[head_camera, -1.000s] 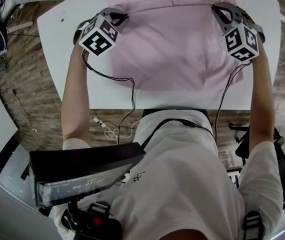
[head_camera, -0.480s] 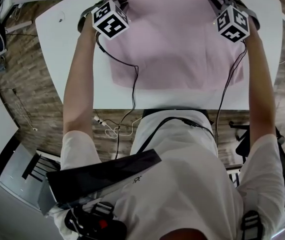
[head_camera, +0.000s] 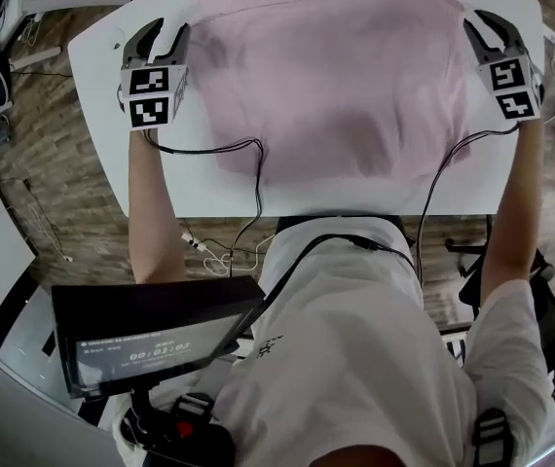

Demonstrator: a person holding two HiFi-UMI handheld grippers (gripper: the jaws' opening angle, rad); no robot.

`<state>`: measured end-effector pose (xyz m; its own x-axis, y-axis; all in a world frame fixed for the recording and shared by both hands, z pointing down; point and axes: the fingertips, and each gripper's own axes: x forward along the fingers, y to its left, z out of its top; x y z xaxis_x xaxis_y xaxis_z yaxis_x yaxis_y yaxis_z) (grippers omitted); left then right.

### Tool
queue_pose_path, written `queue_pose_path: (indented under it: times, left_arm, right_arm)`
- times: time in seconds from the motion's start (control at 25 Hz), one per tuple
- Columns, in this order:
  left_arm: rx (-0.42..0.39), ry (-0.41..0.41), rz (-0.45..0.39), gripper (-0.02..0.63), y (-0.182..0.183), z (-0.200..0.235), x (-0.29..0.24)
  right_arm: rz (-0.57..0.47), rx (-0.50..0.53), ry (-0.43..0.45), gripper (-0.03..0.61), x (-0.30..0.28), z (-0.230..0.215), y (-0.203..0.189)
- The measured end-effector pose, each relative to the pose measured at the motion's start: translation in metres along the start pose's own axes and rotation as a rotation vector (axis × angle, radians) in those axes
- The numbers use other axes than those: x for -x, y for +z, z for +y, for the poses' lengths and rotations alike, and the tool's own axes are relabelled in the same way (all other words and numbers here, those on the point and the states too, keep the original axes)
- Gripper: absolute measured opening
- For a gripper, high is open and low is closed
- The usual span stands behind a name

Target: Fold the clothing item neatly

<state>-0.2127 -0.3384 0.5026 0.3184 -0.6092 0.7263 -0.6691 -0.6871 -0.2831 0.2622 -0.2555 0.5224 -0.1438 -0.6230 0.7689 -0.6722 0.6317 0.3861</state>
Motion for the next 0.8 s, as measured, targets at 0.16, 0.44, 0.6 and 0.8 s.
queue_pose_path:
  times: [0.16,0.44,0.6,0.8]
  left_arm:
    - [0.007,-0.176,0.043,0.170,-0.027,-0.061,0.012]
    - [0.038,-0.264,0.110,0.132,-0.060,-0.094,-0.030]
    - [0.128,-0.261,0.108,0.132,-0.070,-0.084,-0.030]
    - [0.106,-0.234,0.104,0.132,-0.068,-0.078,-0.028]
  right_arm:
    - [0.001,0.007,0.126,0.101,-0.001,0.038,-0.017]
    - [0.074,-0.058,0.201,0.078,-0.035,0.059,-0.021]
    - [0.164,-0.077,0.115,0.061,-0.022,0.040,-0.060]
    - [0.168,-0.081,0.037,0.061,-0.001,0.027,-0.069]
